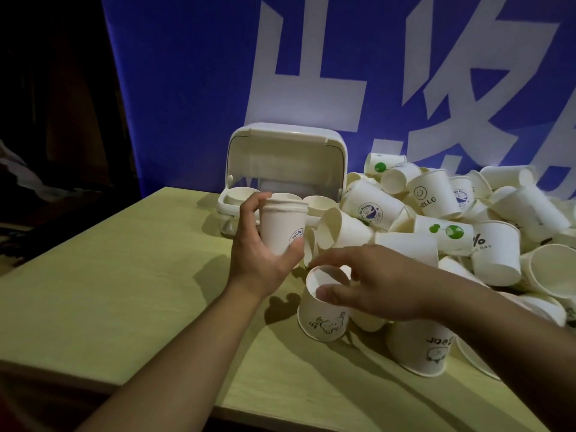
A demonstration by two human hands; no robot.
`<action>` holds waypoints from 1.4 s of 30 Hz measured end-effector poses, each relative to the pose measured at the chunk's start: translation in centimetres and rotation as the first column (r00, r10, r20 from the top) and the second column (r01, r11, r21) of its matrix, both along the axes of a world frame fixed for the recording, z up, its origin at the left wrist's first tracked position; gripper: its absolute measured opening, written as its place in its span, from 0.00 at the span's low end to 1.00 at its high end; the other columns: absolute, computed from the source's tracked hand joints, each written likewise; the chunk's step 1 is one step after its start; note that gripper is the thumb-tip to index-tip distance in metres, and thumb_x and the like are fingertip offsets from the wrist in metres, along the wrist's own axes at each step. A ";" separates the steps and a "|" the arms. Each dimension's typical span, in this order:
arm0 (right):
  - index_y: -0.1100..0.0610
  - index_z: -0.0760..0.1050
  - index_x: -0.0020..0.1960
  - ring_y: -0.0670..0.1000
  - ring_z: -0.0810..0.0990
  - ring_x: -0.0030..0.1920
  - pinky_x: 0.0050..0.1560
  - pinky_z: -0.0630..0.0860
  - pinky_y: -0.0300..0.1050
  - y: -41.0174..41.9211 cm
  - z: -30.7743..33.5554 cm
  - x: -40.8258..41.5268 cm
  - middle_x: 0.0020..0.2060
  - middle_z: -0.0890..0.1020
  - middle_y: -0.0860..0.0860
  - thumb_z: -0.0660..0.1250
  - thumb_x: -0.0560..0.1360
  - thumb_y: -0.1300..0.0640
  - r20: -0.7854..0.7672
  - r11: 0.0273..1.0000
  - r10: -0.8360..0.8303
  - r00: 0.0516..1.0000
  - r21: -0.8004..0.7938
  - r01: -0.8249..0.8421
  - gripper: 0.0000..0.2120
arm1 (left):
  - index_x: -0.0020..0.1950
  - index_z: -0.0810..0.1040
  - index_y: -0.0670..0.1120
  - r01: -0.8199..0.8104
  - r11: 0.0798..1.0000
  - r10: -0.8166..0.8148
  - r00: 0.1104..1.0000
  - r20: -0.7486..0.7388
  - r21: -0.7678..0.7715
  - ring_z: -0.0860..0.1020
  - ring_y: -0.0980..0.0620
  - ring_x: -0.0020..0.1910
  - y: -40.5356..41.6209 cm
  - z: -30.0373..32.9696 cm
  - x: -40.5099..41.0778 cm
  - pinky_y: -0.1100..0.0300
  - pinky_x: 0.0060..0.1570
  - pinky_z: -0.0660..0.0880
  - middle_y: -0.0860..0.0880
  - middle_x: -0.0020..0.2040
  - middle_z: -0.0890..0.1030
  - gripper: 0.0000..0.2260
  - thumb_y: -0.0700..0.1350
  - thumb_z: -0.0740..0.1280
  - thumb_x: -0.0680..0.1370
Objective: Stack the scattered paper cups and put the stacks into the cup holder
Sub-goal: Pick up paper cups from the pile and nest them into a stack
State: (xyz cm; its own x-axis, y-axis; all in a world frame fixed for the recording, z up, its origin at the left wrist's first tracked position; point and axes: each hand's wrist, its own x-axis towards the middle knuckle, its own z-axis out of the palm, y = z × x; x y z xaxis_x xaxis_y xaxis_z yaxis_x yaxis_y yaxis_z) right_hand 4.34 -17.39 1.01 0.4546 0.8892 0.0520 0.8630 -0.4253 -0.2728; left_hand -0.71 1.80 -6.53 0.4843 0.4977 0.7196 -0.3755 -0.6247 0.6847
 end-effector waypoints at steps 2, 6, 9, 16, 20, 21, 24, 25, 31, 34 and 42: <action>0.39 0.68 0.71 0.42 0.75 0.55 0.52 0.71 0.38 -0.1 -0.3 -0.2 0.64 0.76 0.43 0.62 0.80 0.44 0.042 0.998 0.006 0.999 0.068 -0.009 0.20 | 0.71 0.64 0.50 0.013 1.000 -0.013 1.000 -0.004 0.001 0.74 0.67 0.56 0.0 0.0 0.0 0.67 0.41 0.79 0.59 0.63 0.69 0.36 0.59 0.72 0.67; 0.40 0.69 0.71 0.47 0.74 0.61 0.59 0.72 0.44 -0.2 -0.8 -0.8 0.65 0.74 0.44 0.58 0.81 0.41 0.112 0.989 0.017 0.994 0.147 -0.033 0.19 | 0.71 0.65 0.48 0.011 1.000 -0.011 1.000 0.009 -0.011 0.74 0.67 0.56 0.0 -0.1 0.0 0.68 0.43 0.78 0.53 0.65 0.71 0.36 0.59 0.71 0.68; 0.39 0.68 0.69 0.48 0.74 0.59 0.58 0.73 0.44 -0.1 -1.1 -1.1 0.63 0.73 0.44 0.67 0.76 0.41 0.149 0.998 0.012 0.989 0.066 -0.023 0.23 | 0.71 0.64 0.53 0.002 1.000 -0.003 1.000 -0.008 -0.028 0.75 0.65 0.56 -0.1 0.0 -0.1 0.65 0.42 0.80 0.57 0.65 0.71 0.35 0.60 0.71 0.67; 0.36 0.69 0.59 0.43 0.75 0.49 0.47 0.76 0.37 -3.0 4.0 0.0 0.56 0.72 0.47 0.69 0.68 0.43 -0.004 0.808 -0.158 0.987 0.574 0.131 0.20 | 0.72 0.65 0.52 0.107 0.990 -0.103 0.994 0.048 -0.091 0.78 0.62 0.55 -0.5 0.3 -0.5 0.62 0.40 0.81 0.62 0.65 0.70 0.35 0.59 0.72 0.68; 0.41 0.66 0.58 0.50 0.77 0.54 0.42 0.80 0.38 -3.2 5.4 0.6 0.60 0.69 0.49 0.71 0.70 0.47 -0.041 0.569 -0.303 0.952 0.794 0.215 0.21 | 0.68 0.65 0.65 0.231 0.972 -0.231 0.973 -0.007 -0.031 0.78 0.61 0.56 -1.5 0.2 -0.7 0.62 0.42 0.80 0.70 0.63 0.70 0.30 0.59 0.72 0.68; 0.42 0.65 0.57 0.50 0.78 0.53 0.40 0.81 0.37 -2.7 5.0 0.5 0.60 0.69 0.49 0.72 0.70 0.49 -0.063 0.570 -0.280 0.958 0.792 0.218 0.21 | 0.68 0.65 0.69 0.284 0.959 -0.284 0.958 -0.032 -0.002 0.78 0.61 0.57 -1.9 0.1 -0.8 0.61 0.43 0.81 0.69 0.64 0.71 0.31 0.59 0.72 0.68; 0.41 0.63 0.55 0.49 0.79 0.51 0.42 0.82 0.41 -1.3 3.0 -0.2 0.57 0.70 0.46 0.72 0.69 0.49 -0.088 0.627 -0.208 0.974 0.753 0.202 0.21 | 0.72 0.59 0.75 0.415 0.910 -0.412 0.902 -0.127 -0.001 0.78 0.56 0.62 -3.1 -0.4 -0.8 0.55 0.51 0.82 0.61 0.72 0.70 0.37 0.60 0.74 0.68; 0.40 0.62 0.57 0.47 0.79 0.50 0.41 0.82 0.41 -0.9 2.5 -0.3 0.56 0.70 0.45 0.72 0.69 0.49 -0.099 0.636 -0.191 0.977 0.745 0.200 0.23 | 0.73 0.56 0.76 0.417 0.909 -0.412 0.899 -0.146 0.008 0.77 0.55 0.64 -3.4 -0.5 -0.8 0.53 0.54 0.81 0.58 0.74 0.68 0.40 0.60 0.74 0.68; 0.29 0.44 0.75 0.46 0.78 0.52 0.47 0.79 0.42 0.0 1.5 -0.2 0.54 0.72 0.45 0.71 0.74 0.49 -0.189 0.778 -0.103 0.977 0.596 0.197 0.44 | 0.74 0.51 0.75 0.420 0.907 -0.414 0.904 -0.107 0.039 0.78 0.55 0.63 -3.4 -0.5 -0.8 0.54 0.53 0.82 0.56 0.75 0.67 0.42 0.59 0.73 0.69; 0.34 0.56 0.74 0.43 0.78 0.49 0.47 0.77 0.41 -0.5 2.3 0.2 0.48 0.76 0.44 0.66 0.77 0.44 -0.227 0.759 -0.153 0.962 0.596 0.262 0.30 | 0.74 0.52 0.74 0.401 0.914 -0.396 0.915 -0.073 0.070 0.77 0.54 0.64 -3.4 -0.6 -0.7 0.51 0.53 0.82 0.52 0.75 0.67 0.41 0.57 0.74 0.69; 0.35 0.71 0.67 0.44 0.73 0.61 0.61 0.74 0.47 -4.9 1.2 -0.2 0.62 0.74 0.43 0.61 0.72 0.38 0.013 0.882 -0.267 0.964 0.407 0.239 0.23 | 0.70 0.54 0.76 0.364 0.927 -0.357 0.931 -0.079 0.087 0.75 0.63 0.61 -3.5 -0.6 -0.7 0.65 0.50 0.79 0.71 0.66 0.67 0.39 0.58 0.73 0.67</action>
